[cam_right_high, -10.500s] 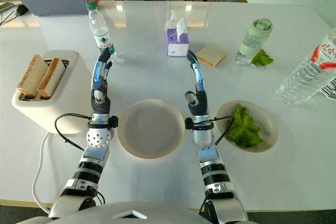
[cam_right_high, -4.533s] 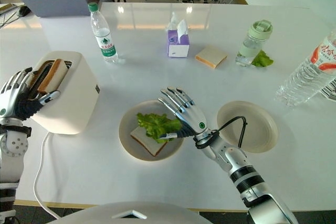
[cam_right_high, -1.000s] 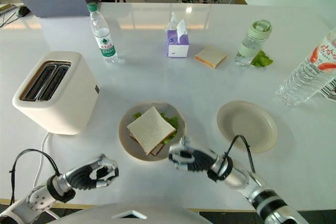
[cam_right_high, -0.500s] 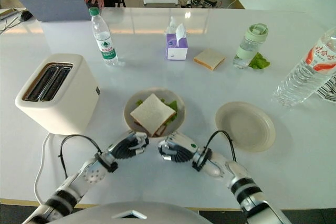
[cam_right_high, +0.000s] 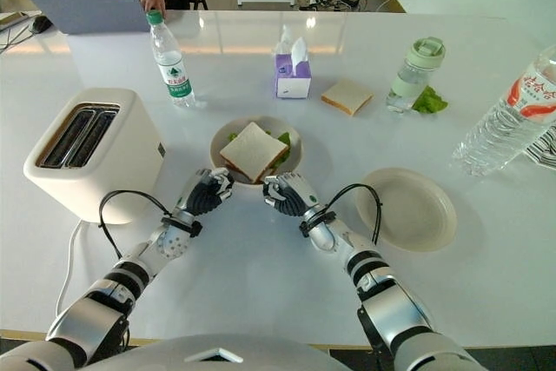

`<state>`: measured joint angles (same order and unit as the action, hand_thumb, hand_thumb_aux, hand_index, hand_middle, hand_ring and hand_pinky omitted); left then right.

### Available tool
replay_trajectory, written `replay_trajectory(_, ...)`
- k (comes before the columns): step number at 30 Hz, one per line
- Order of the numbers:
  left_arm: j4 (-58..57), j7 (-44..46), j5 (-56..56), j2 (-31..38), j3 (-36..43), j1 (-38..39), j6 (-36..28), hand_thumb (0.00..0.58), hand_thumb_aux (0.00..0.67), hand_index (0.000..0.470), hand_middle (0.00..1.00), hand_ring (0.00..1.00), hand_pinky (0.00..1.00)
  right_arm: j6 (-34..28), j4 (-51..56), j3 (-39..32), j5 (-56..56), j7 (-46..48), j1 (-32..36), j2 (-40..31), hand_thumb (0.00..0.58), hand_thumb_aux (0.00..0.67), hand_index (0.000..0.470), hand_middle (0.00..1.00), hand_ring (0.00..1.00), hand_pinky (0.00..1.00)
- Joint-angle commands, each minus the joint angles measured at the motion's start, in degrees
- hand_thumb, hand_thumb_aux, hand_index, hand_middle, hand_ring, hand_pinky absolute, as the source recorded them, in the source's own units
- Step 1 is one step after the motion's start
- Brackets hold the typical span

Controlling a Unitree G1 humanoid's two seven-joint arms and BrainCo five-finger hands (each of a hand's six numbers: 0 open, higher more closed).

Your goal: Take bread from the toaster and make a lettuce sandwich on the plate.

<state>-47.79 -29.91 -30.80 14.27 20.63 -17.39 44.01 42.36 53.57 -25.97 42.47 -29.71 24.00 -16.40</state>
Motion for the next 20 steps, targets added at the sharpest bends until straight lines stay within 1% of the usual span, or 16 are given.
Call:
replay_trajectory(1, 14.18, -0.24, 8.65, -1.55, -5.89, 5.78, 7.16, 0.000, 0.000, 0.000, 0.00, 0.00, 0.00, 5.04, -13.46, 8.04, -9.87, -3.45, -3.85, 0.58, 0.000, 0.000, 0.000, 0.00, 0.00, 0.00)
replay_trajectory(2, 19.26, 0.42, 11.03, -1.67, -7.51, 6.15, 7.62, 0.000, 0.000, 0.000, 0.00, 0.00, 0.00, 5.15, -17.99, 10.69, -12.77, -4.10, -4.09, 1.43, 0.000, 0.000, 0.000, 0.00, 0.00, 0.00)
replay_trajectory(4, 27.38, 2.64, 16.12, -2.42, -10.06, 5.63, 6.05, 0.000, 0.000, 0.000, 0.00, 0.00, 0.00, 3.04, -25.83, 15.61, -18.19, -5.00, -3.88, 3.91, 0.000, 0.000, 0.000, 0.00, 0.00, 0.00)
replay_trajectory(6, 29.65, 3.74, 18.68, -3.81, -12.05, 4.41, 4.46, 0.000, 0.000, 0.000, 0.00, 0.00, 0.00, 1.30, -29.04, 18.27, -19.40, -6.21, -4.20, 5.70, 0.000, 0.000, 0.000, 0.00, 0.00, 0.00)
replay_trajectory(10, 29.41, 4.70, 18.51, -6.12, -14.76, 5.16, 1.84, 0.000, 0.000, 0.000, 0.00, 0.00, 0.00, -0.11, -29.48, 19.26, -18.91, -4.71, -6.64, 6.75, 0.000, 0.000, 0.000, 0.00, 0.00, 0.00)
replay_trajectory(14, 28.92, 4.75, 16.35, -7.76, -16.16, 5.57, 1.90, 0.000, 0.000, 0.000, 0.00, 0.00, 0.00, 0.21, -30.66, 18.64, -19.97, -1.23, -7.89, 7.59, 0.000, 0.000, 0.000, 0.00, 0.00, 0.00)
replay_trajectory(19, 30.78, 9.70, 20.15, -9.21, -16.06, 6.63, -0.28, 0.000, 0.000, 0.000, 0.00, 0.00, 0.00, 0.27, -32.56, 19.27, -22.15, 2.31, -9.02, 8.85, 0.000, 0.000, 0.000, 0.00, 0.00, 0.00)
replay_trajectory(20, 31.12, 10.48, 20.57, -9.57, -16.11, 6.95, 0.07, 0.000, 0.000, 0.000, 0.00, 0.00, 0.00, 0.20, -32.69, 19.27, -22.46, 2.91, -9.21, 9.18, 0.000, 0.000, 0.000, 0.00, 0.00, 0.00)
